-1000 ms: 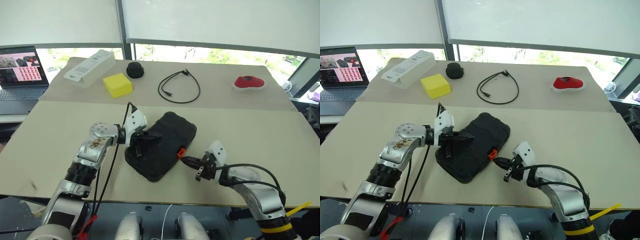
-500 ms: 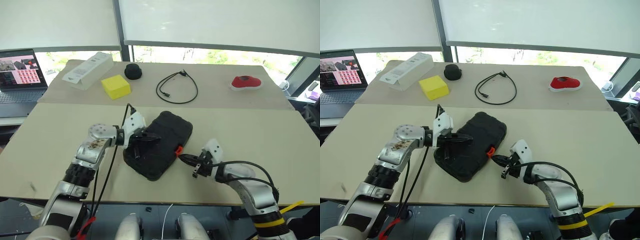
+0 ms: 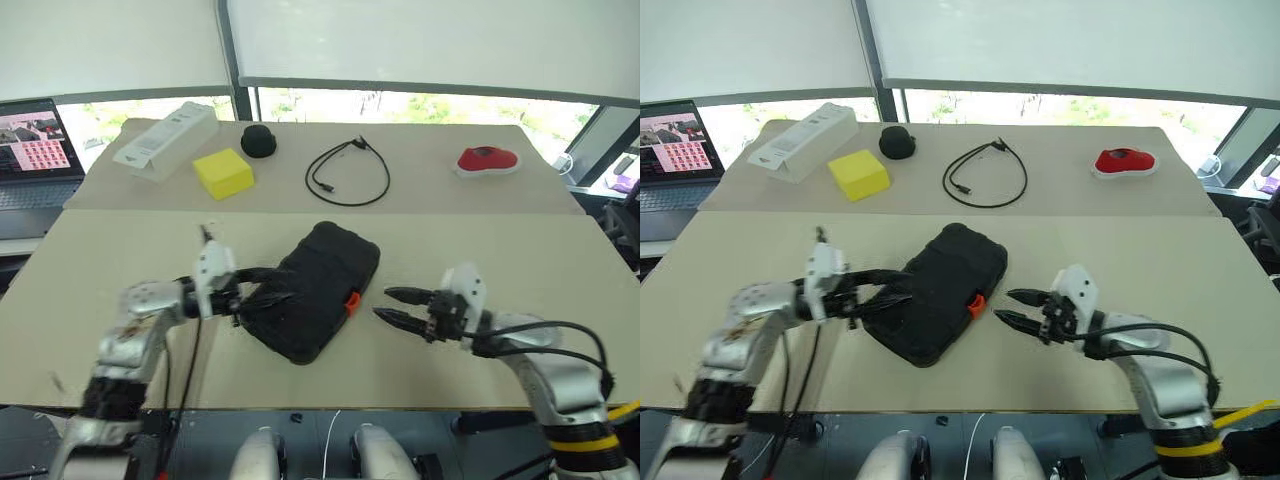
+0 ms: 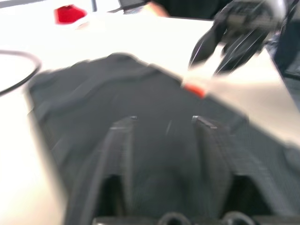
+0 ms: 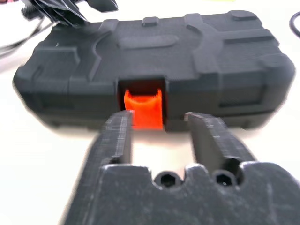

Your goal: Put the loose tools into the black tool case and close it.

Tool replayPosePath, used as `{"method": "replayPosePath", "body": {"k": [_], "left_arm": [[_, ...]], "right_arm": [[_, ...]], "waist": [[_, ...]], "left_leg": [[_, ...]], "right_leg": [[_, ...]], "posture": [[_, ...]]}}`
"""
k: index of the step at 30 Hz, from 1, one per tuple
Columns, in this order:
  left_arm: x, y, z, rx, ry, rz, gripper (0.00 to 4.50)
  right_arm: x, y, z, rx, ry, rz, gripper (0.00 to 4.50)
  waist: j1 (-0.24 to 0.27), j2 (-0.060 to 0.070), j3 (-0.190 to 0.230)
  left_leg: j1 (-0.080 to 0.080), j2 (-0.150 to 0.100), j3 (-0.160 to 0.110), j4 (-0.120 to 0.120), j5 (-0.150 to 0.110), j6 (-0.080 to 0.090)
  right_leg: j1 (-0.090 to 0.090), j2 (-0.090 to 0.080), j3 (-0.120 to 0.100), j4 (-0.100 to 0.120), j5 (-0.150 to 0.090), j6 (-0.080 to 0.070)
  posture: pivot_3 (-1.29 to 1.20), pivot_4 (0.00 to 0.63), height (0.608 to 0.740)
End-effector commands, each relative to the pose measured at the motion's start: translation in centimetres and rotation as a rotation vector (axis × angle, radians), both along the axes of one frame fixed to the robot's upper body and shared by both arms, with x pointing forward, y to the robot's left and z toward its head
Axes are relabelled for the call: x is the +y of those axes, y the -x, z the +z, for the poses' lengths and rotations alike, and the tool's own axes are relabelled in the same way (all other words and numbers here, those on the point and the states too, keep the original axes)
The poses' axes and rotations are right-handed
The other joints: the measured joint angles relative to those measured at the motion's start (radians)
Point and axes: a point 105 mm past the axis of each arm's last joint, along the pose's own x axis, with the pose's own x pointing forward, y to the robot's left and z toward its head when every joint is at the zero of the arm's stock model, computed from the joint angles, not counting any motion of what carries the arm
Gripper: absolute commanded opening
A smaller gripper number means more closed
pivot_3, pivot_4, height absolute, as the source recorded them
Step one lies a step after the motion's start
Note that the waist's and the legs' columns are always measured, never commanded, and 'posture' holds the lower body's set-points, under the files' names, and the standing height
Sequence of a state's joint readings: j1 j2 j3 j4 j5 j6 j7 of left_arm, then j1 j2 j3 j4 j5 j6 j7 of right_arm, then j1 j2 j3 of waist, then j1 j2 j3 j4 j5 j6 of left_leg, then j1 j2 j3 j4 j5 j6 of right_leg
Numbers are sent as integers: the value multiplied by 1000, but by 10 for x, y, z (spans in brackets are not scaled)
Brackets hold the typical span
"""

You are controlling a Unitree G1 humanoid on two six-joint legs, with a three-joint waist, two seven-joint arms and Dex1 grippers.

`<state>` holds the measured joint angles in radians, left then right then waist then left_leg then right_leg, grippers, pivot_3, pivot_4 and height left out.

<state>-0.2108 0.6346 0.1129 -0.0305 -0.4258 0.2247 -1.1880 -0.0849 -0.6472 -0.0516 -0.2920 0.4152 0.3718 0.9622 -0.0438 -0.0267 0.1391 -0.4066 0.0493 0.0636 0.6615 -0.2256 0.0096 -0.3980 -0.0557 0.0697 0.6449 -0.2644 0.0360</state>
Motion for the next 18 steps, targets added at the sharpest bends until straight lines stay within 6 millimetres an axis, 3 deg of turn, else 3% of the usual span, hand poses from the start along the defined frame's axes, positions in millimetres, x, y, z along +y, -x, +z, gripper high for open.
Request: {"method": "replayPosePath", "body": {"k": [1,3,4,7,9,18], "left_arm": [[42,14,15,-72,-47,139,3825],[56,21,9,-55,-77,177,4400],[68,25,3,-59,-119,233,4469],[101,41,-14,-43,-216,346,4469],[110,46,-18,-42,-240,388,4469],[115,52,-13,-95,-226,479,4469]], "right_arm": [[-25,0,22,-163,64,12,3771],[-31,2,22,-209,98,43,4329],[-35,5,22,-236,108,83,4438],[-54,10,15,-219,125,129,4438],[-66,4,15,-212,108,78,4438],[-81,-8,2,-235,142,40,4438]], "waist": [[4,-3,2],[9,-4,3],[13,-4,3],[22,-7,5],[26,-9,7],[33,-10,8]], "left_leg": [[-2,0,0,0,0,0],[-2,0,1,0,0,0],[-3,-1,1,0,0,0],[-3,0,3,0,0,0],[-3,0,4,-1,0,0],[-4,1,5,-1,0,0]], "right_leg": [[-2,-1,-1,0,0,0],[-3,-2,-1,0,0,0],[-3,-2,-1,0,0,0],[-3,-3,-1,-3,0,1],[-3,-4,-1,-3,0,1],[-4,-5,-1,-2,0,0]], "posture": [[0,150,740],[0,150,740],[0,150,740],[0,150,740],[0,150,740],[0,150,740]]}}
